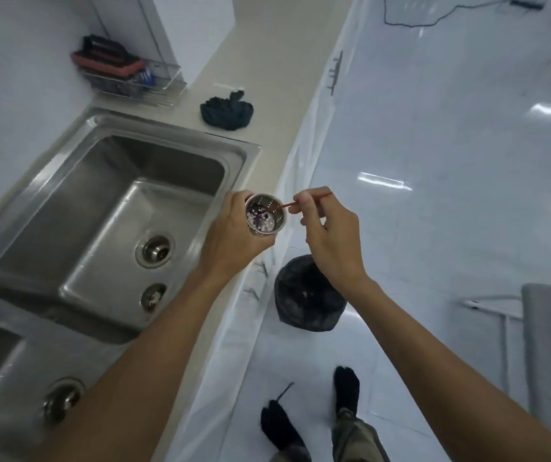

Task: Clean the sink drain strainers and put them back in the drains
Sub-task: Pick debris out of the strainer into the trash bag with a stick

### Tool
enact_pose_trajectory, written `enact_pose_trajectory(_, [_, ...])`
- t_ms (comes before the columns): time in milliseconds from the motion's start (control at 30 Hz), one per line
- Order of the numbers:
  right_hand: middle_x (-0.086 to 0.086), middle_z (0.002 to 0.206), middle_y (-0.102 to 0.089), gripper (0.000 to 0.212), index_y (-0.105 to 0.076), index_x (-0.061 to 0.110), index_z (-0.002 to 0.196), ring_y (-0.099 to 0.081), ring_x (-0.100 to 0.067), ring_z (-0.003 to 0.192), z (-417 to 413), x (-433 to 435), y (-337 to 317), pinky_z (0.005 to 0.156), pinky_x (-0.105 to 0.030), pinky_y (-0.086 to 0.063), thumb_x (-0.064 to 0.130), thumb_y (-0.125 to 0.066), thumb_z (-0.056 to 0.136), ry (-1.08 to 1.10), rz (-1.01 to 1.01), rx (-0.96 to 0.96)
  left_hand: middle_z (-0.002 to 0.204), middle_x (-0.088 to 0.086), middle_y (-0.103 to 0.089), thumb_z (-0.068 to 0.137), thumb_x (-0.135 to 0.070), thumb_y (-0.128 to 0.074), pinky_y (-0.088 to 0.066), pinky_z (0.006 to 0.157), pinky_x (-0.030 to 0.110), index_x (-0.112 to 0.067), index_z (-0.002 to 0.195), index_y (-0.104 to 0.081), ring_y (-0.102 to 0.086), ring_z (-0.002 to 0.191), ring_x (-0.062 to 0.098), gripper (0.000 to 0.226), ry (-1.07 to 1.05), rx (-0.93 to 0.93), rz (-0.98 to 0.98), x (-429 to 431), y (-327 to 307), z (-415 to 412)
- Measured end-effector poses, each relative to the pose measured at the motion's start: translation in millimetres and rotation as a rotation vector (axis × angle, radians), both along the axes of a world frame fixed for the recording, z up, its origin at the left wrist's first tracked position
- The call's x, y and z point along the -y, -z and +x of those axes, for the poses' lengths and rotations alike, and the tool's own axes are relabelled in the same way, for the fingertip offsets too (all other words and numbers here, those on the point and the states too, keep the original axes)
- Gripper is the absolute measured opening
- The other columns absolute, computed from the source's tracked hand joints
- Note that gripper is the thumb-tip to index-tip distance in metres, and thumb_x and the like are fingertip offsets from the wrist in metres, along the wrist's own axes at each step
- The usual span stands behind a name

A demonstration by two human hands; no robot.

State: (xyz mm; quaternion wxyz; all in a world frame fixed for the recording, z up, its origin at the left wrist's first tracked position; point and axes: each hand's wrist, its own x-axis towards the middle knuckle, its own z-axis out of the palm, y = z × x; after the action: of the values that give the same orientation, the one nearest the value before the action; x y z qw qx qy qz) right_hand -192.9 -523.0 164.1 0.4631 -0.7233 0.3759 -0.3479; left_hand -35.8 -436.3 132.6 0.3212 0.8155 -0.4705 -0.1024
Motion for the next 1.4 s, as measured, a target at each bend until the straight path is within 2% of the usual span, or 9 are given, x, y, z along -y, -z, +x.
enact_pose_trajectory(133, [0.026, 0.087, -0.071, 0.023, -0.063, 0.028, 0.099, -0.067, 0.001, 0.086, -59, 12, 30, 0.073, -0.024, -0.052, 0.042, -0.046, 0.105, 0.110, 0.042, -0.033, 0.124, -0.005, -0.052, 0.069, -0.046, -0.087, -0.056, 0.080, 0.041, -0.023, 0.129, -0.049, -0.064, 0.100, 0.020, 0.075, 0.081, -0.054, 0.042, 25, 32, -56])
enact_pose_trajectory(300, [0.022, 0.088, -0.073, 0.022, -0.066, 0.030, 0.099, -0.068, -0.005, 0.085, -113, 27, 95, 0.071, -0.039, -0.059, 0.043, -0.049, 0.104, 0.189, 0.164, -0.077, 0.126, -0.006, -0.050, 0.069, -0.045, -0.086, -0.056, 0.082, 0.043, -0.025, 0.130, -0.049, -0.062, 0.103, 0.019, 0.074, 0.124, -0.132, 0.097, 46, 100, -111])
enact_pose_trajectory(567, [0.020, 0.089, -0.073, 0.019, -0.072, 0.026, 0.100, -0.067, 0.004, 0.089, -157, 27, 243, 0.073, -0.008, -0.048, 0.035, -0.055, 0.102, 0.140, 0.278, -0.114, 0.123, -0.013, -0.058, 0.072, -0.048, -0.085, -0.052, 0.087, 0.025, -0.033, 0.130, -0.048, -0.058, 0.108, 0.007, 0.071, 0.132, -0.207, 0.162, 63, 239, -139])
enact_pose_trajectory(767, [0.024, 0.100, -0.070, 0.021, -0.074, 0.024, 0.109, -0.065, 0.004, 0.096, -150, 29, 359, 0.080, -0.008, -0.051, 0.034, -0.057, 0.102, 0.082, 0.250, -0.155, 0.125, -0.011, -0.061, 0.075, -0.048, -0.086, -0.053, 0.095, 0.027, -0.027, 0.134, -0.051, -0.059, 0.116, 0.009, 0.073, 0.195, -0.254, 0.182, 61, 336, -139])
enact_pose_trajectory(900, [0.014, 0.107, -0.073, 0.021, -0.073, 0.024, 0.114, -0.063, 0.001, 0.092, -147, 39, 419, 0.086, -0.007, -0.049, 0.031, -0.056, 0.103, 0.149, 0.202, -0.232, 0.127, -0.003, -0.061, 0.075, -0.043, -0.088, -0.051, 0.099, 0.026, -0.018, 0.136, -0.052, -0.058, 0.117, 0.010, 0.075, 0.200, -0.209, 0.190, 65, 391, -141])
enact_pose_trajectory(1033, [0.011, 0.103, -0.076, 0.020, -0.073, 0.026, 0.112, -0.067, -0.006, 0.093, -153, 46, 450, 0.085, -0.017, -0.055, 0.033, -0.055, 0.104, 0.203, 0.199, -0.263, 0.128, -0.002, -0.060, 0.074, -0.038, -0.088, -0.049, 0.098, 0.023, -0.018, 0.136, -0.051, -0.055, 0.116, 0.009, 0.075, 0.179, -0.164, 0.221, 68, 431, -140])
enact_pose_trajectory(1167, [0.011, 0.106, -0.075, 0.027, -0.074, 0.024, 0.115, -0.067, -0.005, 0.093, -148, 36, 465, 0.084, -0.014, -0.054, 0.038, -0.054, 0.103, 0.067, 0.200, -0.344, 0.128, -0.002, -0.059, 0.073, -0.038, -0.089, -0.037, 0.090, 0.003, -0.018, 0.137, -0.050, -0.047, 0.108, -0.002, 0.078, 0.170, -0.136, 0.260, 67, 455, -135])
enact_pose_trajectory(1300, [0.009, 0.118, -0.072, 0.033, -0.070, 0.028, 0.124, -0.063, -0.010, 0.103, -145, 43, 474, 0.093, -0.021, -0.051, 0.041, -0.048, 0.104, 0.059, 0.128, -0.529, 0.127, 0.000, -0.062, 0.072, -0.038, -0.090, -0.044, 0.092, 0.010, -0.018, 0.134, -0.052, -0.050, 0.109, 0.002, 0.076, 0.166, -0.102, 0.273, 67, 463, -127])
enact_pose_trajectory(1400, [0.010, 0.117, -0.073, 0.031, -0.071, 0.028, 0.123, -0.064, -0.009, 0.103, -142, 41, 478, 0.093, -0.021, -0.052, 0.040, -0.050, 0.104, 0.073, 0.137, -0.480, 0.128, 0.002, -0.062, 0.072, -0.038, -0.089, -0.035, 0.089, 0.005, -0.017, 0.135, -0.051, -0.053, 0.111, 0.008, 0.076, 0.160, -0.093, 0.287, 69, 466, -121])
